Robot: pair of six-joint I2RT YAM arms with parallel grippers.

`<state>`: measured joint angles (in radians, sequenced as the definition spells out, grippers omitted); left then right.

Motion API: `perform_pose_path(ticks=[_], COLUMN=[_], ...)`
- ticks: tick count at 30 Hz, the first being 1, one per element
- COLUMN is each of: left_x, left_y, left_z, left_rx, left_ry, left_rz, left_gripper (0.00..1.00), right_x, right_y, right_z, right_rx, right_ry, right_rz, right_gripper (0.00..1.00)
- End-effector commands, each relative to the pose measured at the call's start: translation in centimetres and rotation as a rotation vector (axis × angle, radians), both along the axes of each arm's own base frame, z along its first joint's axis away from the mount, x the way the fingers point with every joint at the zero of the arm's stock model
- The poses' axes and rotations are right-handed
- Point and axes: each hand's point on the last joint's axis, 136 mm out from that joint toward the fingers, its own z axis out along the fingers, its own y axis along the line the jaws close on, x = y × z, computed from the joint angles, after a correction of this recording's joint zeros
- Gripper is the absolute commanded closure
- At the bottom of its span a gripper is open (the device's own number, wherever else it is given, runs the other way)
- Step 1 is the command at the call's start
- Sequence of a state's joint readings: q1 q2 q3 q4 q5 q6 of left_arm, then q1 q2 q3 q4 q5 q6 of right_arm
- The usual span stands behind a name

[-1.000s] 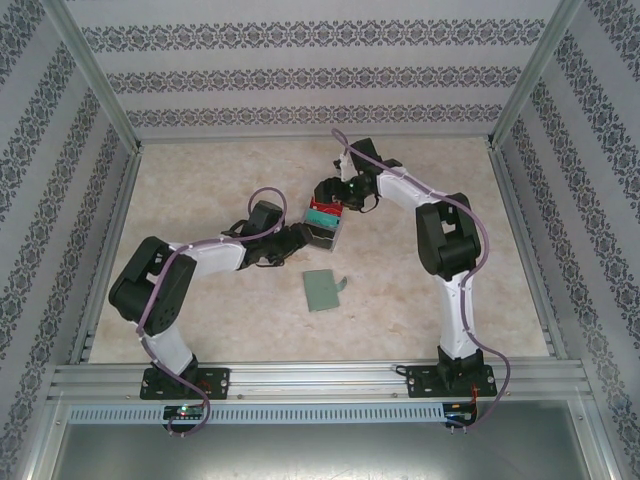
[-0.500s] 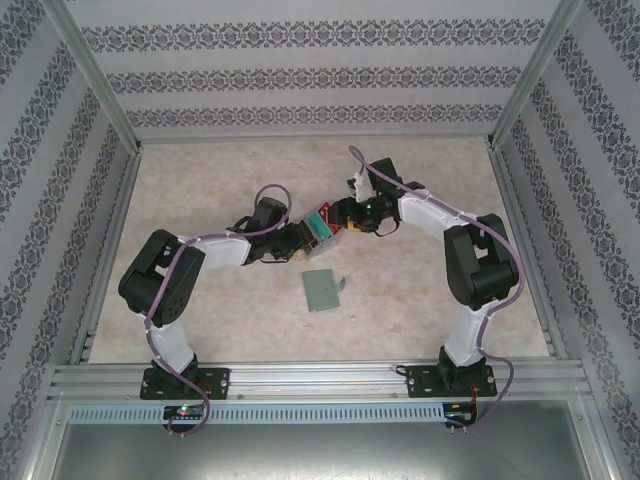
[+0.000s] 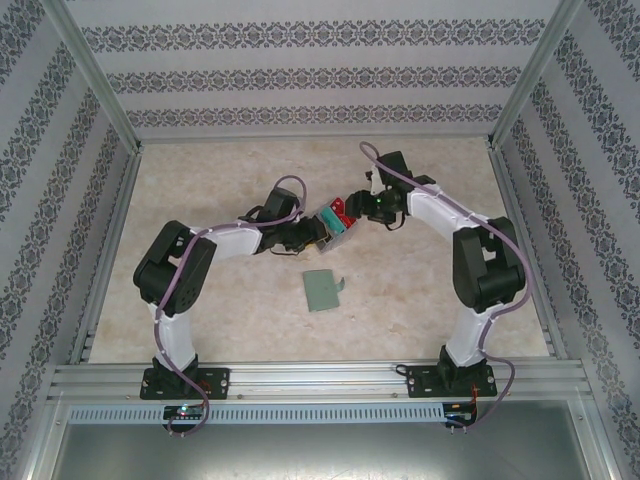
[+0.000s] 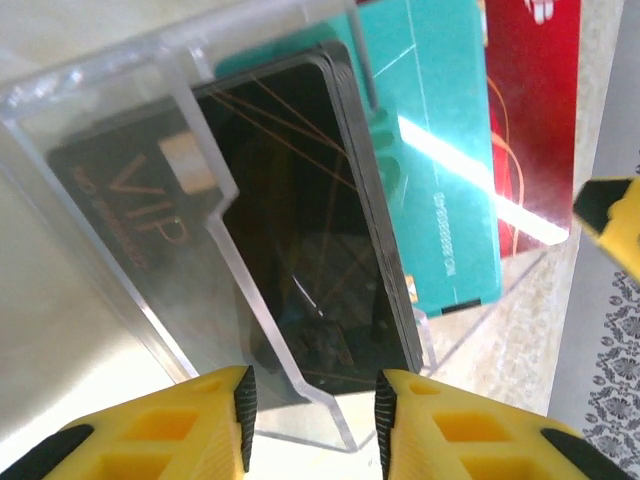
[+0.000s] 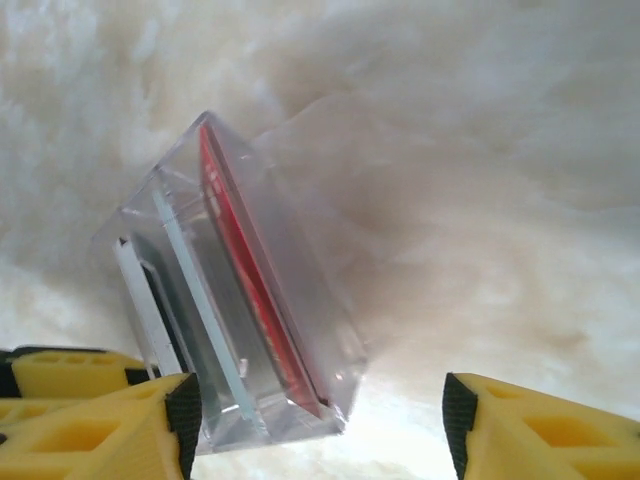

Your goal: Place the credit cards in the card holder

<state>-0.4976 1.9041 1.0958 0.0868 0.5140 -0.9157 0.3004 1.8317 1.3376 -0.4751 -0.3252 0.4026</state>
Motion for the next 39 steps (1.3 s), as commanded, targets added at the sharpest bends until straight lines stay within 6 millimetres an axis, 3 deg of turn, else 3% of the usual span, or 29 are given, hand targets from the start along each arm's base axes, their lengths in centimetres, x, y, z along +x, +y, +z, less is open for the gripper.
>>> perform_pose_path(ticks=[1, 4, 8, 11, 27, 39], left_x=[-0.8, -1.3, -2.3, -3.0, -4.1, -4.2], left_y=[1.6, 4.5, 7.9, 9.1, 10.1, 10.4], left_z=[1.1, 2.2, 2.9, 3.1, 3.8, 4.0], left_rx=[0.058, 0.127, 0.205, 0.235, 0.251, 0.254], left_ry=[-0.051, -0.105, -0.136, -0.141, -0.153, -0.158], left_rz=[0.038, 0.153, 0.274, 0.301, 0.315, 0.329], left_gripper=[0.57, 0.54, 0.51, 0.48, 0.45, 0.44], right_x=[-0.3, -1.2, -2.0, -2.1, -1.9, -0.6], right_y=[0.0, 2.5, 4.9, 6.0, 8.7, 7.5], right_z=[3.7, 4.4, 3.3, 2.1, -2.8, -4.0], right_rx=[-0.061, -0.079, -0.181, -0.263, -0.564, -0.829], right_ry=[-0.102, -0.124, -0.128, -0.113, -0.098, -0.155], right_rz=[0.057, 0.179, 0.295, 0.346, 0.496, 0.491], right_gripper=[0.41, 0.53, 0.56, 0.57, 0.58, 0.55])
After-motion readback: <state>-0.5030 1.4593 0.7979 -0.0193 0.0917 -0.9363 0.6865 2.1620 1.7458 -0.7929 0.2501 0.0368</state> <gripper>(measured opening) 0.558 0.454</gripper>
